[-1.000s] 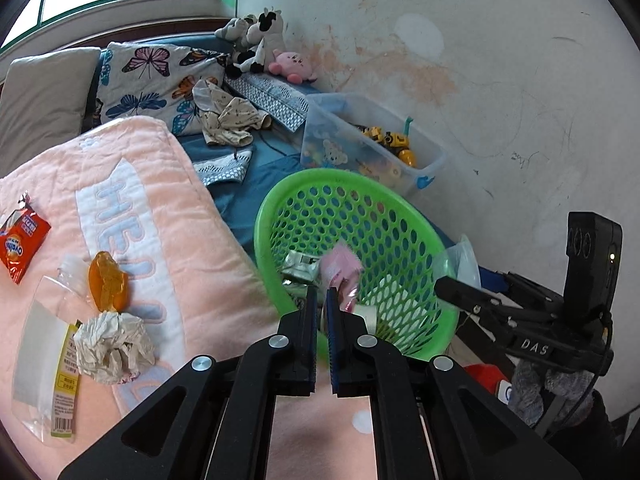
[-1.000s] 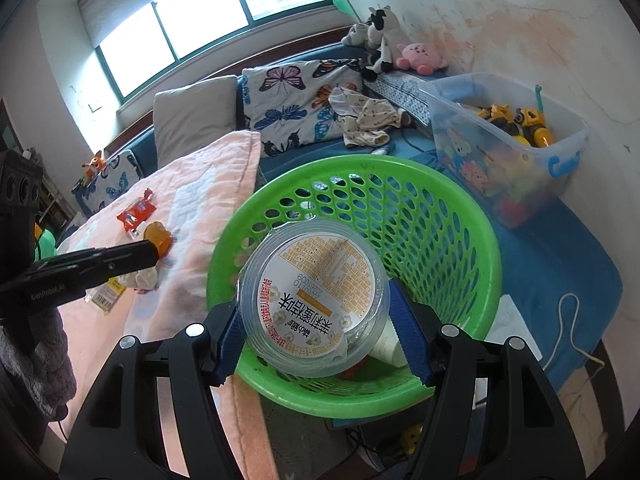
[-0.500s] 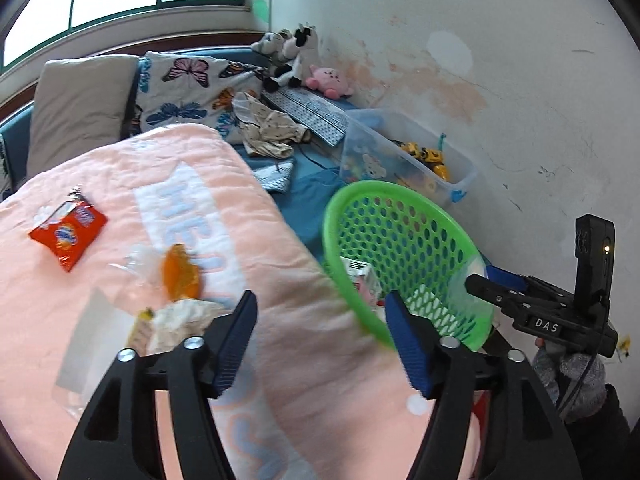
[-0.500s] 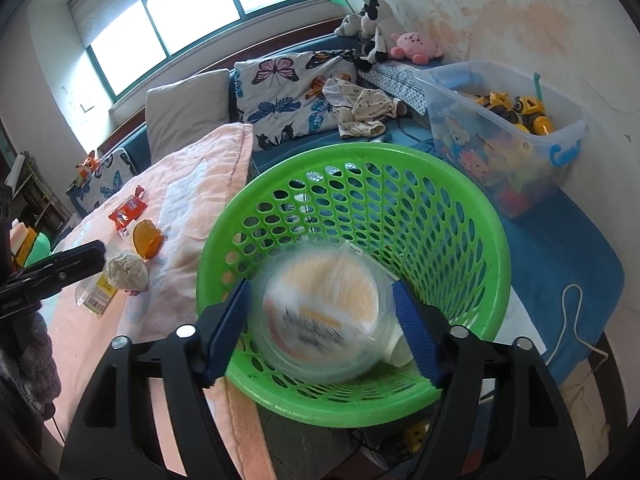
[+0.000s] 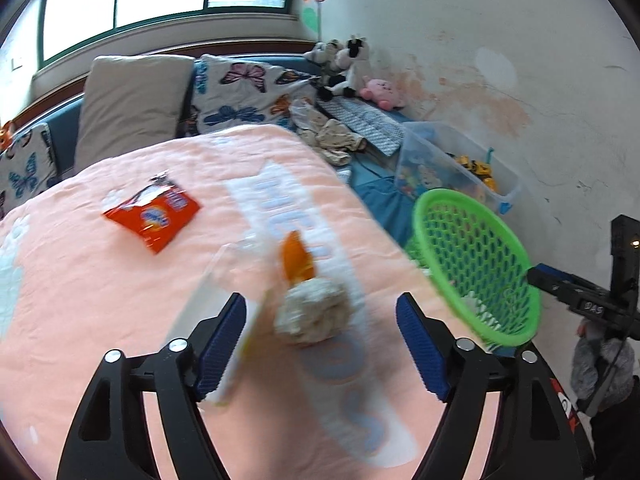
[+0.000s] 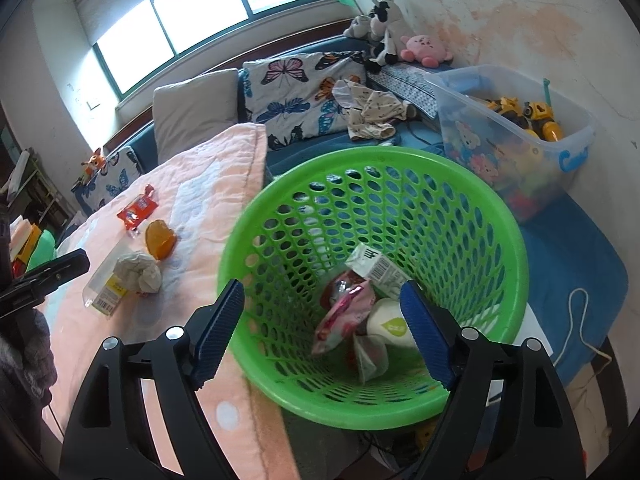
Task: Collect trash
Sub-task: 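Move both tools back to the bed toward the clear plastic bottle and tissue, then grasp the clear plastic bottle with the left gripper while the right grasps the crumpled tissue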
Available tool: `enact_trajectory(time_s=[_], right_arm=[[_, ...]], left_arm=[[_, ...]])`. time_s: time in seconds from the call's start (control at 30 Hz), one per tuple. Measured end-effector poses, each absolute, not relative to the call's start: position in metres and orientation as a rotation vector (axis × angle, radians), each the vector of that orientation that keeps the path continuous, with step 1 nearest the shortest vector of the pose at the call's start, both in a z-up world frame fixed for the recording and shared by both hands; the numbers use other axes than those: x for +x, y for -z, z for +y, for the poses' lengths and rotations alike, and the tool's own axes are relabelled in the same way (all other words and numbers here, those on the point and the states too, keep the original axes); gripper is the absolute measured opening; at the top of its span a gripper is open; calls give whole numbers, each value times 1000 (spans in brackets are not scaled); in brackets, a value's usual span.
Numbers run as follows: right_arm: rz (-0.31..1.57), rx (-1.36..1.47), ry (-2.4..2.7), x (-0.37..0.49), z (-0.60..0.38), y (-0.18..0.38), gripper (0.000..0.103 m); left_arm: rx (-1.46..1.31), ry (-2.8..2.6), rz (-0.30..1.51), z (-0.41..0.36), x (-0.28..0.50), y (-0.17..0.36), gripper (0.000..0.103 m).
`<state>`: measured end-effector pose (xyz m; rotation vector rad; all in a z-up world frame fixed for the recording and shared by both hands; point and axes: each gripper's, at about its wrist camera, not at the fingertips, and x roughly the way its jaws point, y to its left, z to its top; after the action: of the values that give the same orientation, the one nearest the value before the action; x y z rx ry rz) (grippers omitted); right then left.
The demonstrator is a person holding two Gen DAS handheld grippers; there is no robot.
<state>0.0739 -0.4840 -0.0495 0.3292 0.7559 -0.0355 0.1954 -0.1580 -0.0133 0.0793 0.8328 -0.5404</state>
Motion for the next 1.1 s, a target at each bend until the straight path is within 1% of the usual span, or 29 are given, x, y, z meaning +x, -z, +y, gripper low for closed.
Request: enact_trajectory(time_s=[0.3,0.6,0.8,0.97,1.1], right_arm=[[740,280,-24,78,-454,35,84],[744,228,-90,89,-422,27,85],[758,200,-130,101,-401,28,85],[775,182,-154,110,-390,31,85],[790,164,-170,118,-379,35,85]], left_arm=[[99,457,882,-114,208,35,79],[175,456,909,-118,225,51,79],[204,466,940,-126,239,60,71],[210,469,961,-131,251,69,69],[199,487,979,-135,259,75,64]])
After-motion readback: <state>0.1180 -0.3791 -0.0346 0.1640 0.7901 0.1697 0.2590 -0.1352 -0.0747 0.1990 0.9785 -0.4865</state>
